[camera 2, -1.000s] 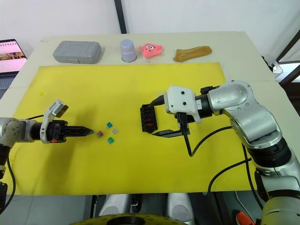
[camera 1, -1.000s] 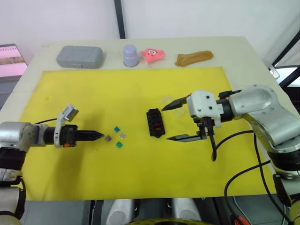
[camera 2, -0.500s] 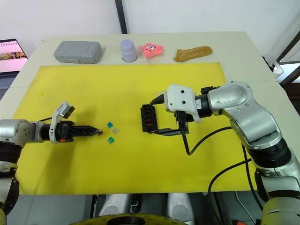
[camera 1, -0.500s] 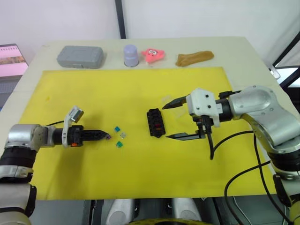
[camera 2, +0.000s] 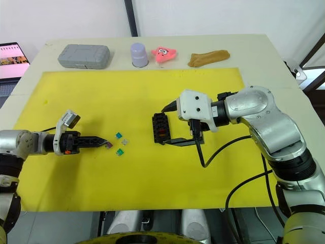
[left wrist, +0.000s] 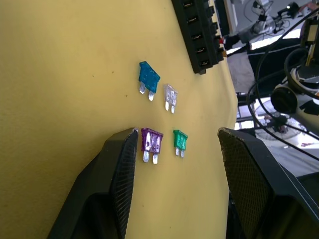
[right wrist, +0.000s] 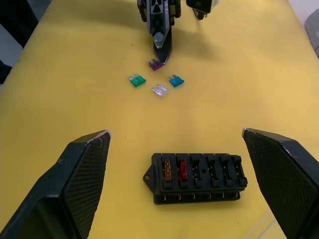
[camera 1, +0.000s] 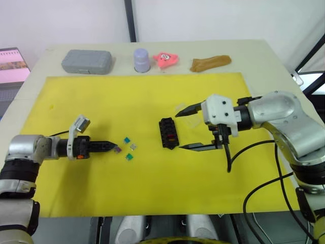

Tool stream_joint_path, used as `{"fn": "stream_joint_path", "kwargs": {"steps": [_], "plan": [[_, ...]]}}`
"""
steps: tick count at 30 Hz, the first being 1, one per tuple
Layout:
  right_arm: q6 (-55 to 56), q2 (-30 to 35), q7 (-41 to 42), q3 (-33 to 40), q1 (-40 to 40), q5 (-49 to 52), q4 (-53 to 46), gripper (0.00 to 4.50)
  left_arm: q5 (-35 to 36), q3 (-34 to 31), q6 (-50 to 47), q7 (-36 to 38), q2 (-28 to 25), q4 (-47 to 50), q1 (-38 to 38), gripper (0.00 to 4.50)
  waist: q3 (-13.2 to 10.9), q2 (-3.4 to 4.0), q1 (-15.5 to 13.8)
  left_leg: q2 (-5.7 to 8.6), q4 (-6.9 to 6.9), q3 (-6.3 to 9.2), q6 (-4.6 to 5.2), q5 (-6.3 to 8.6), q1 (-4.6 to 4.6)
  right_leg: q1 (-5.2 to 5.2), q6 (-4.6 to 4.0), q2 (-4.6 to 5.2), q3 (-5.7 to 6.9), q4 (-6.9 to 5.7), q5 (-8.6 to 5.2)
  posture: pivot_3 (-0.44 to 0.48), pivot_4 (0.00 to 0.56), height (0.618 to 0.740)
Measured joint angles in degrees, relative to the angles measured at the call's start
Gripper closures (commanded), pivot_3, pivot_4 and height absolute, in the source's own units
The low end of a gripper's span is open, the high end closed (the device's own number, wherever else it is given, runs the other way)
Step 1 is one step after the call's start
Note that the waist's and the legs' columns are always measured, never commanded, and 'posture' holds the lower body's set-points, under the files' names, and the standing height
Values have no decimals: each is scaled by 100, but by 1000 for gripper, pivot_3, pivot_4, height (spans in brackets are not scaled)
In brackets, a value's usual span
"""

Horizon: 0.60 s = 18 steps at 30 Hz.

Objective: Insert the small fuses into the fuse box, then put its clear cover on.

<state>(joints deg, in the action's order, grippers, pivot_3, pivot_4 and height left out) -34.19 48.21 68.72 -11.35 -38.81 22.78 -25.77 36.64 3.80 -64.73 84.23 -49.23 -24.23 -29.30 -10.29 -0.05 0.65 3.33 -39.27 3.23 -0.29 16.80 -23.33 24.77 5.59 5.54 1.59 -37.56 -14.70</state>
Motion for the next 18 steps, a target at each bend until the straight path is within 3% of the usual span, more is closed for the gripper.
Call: {"fn": "stream_joint_path", "kwargs": {"steps": [14,18], "plan": [[-32,1,-85,-10,0,-3,0,0,-97,179,44,180,-60,261,134,1789,0,0,2,0,0,-1,0,0,0,0,0,1,-1,1,0,0,150,731],[-30,1,-88,-13,0,-9,0,0,-173,210,128,158,-69,167,137,2981,1,1,10,0,0,-1,0,0,0,0,0,0,-1,1,0,0,150,731]]}}
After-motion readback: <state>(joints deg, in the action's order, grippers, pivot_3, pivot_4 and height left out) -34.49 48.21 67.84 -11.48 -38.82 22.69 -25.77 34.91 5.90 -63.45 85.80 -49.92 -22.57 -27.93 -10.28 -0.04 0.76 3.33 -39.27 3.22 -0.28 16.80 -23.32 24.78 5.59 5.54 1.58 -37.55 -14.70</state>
